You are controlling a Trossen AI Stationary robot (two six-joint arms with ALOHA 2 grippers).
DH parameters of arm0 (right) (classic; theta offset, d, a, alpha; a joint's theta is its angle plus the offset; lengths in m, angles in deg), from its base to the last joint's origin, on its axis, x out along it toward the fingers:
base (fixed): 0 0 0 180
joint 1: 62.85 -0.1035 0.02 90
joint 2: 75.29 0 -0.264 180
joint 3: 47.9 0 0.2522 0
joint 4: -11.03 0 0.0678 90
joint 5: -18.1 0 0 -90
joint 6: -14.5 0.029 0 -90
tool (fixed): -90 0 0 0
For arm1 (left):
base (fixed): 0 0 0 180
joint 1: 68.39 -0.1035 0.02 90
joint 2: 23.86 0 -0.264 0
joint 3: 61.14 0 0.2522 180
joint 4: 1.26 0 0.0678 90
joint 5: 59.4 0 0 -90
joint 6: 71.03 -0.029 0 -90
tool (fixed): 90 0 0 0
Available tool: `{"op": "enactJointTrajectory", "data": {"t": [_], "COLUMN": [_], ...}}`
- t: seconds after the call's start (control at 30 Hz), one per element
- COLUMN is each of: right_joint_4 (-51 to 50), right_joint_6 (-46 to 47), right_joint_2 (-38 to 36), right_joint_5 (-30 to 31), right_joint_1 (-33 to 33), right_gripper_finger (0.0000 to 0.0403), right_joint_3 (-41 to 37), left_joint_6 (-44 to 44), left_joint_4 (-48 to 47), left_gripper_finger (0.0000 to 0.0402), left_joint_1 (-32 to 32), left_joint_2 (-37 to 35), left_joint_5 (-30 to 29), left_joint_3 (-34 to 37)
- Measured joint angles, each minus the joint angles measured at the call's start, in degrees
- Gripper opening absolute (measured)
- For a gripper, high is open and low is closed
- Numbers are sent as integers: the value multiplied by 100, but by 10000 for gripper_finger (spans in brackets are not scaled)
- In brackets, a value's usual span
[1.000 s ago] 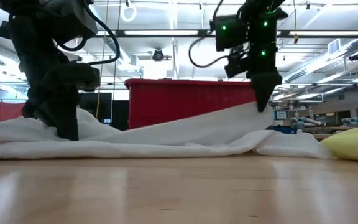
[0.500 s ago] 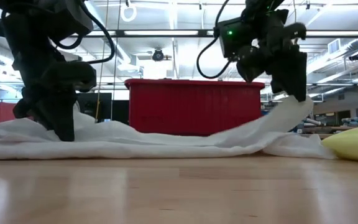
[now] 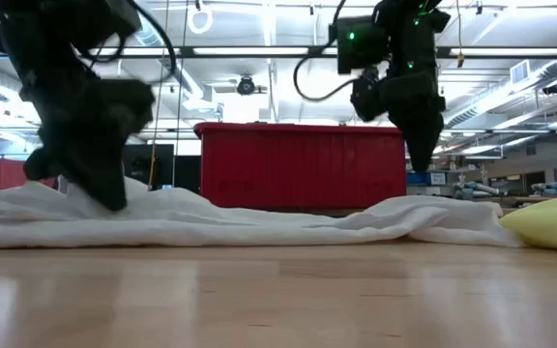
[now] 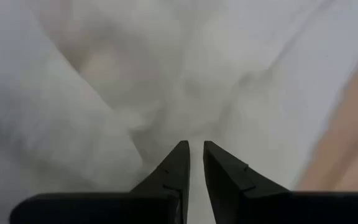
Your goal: Fold Laundry from Bin
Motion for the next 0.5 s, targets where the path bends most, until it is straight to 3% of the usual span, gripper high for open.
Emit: {"op": "enactJointTrajectory", "data": {"t": [0.3, 0.5], "right_joint_4": [-60, 723], "right_joint_6": [40, -100], "right_joint_2": [-471, -497], "right_joint_5": [280, 95], "right_joint_1": [478, 748], "right_gripper_finger": [129, 128], "right_joint_3": [-21, -549], "left_joint_6": [-301, -789], "left_joint_4": [-680, 5], "left_gripper_finger": [50, 50], "left_joint_1": [90, -95], "left_joint_2": [-1416, -1316], "left_joint_5": [-911, -937], "left_joint_3": [-2, -2]}}
